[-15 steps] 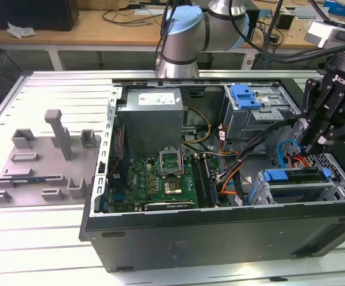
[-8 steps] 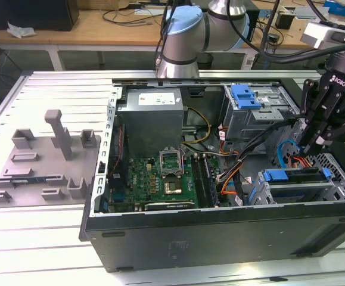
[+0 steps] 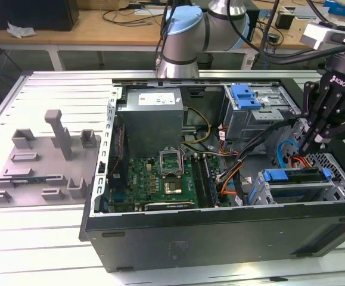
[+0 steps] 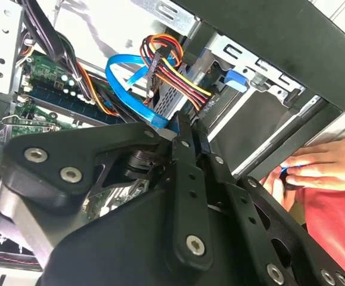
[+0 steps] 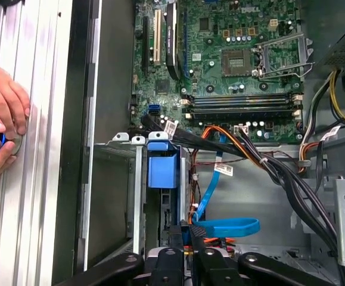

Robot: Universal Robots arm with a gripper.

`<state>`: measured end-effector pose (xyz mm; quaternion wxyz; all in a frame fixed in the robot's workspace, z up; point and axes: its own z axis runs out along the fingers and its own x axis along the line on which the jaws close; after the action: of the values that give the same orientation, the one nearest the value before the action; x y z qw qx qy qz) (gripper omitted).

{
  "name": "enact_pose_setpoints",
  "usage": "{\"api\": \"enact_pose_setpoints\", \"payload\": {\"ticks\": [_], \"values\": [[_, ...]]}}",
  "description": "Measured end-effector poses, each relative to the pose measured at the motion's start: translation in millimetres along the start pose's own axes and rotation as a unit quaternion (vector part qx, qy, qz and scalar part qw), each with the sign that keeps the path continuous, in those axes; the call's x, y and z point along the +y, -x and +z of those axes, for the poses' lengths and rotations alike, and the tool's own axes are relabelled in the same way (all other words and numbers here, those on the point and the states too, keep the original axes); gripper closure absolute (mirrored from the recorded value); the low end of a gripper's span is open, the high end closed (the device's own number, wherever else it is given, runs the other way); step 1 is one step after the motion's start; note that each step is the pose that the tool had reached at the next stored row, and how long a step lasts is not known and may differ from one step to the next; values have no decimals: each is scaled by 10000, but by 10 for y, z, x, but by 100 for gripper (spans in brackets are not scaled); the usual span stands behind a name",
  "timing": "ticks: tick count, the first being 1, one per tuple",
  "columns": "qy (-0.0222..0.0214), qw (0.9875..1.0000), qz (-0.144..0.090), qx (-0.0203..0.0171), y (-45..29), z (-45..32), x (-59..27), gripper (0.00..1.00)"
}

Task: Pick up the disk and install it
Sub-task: 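Insert the second disk wire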

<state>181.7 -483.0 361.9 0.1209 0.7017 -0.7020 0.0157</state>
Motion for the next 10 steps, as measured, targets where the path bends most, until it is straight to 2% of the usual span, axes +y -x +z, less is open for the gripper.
{"api": "enact_pose_setpoints", "payload": {"ticks": [8,10], "values": [[-4,10000,1,2,-8,6,28,84],[-40,10000,7,-1,-47,18,61,84]]}}
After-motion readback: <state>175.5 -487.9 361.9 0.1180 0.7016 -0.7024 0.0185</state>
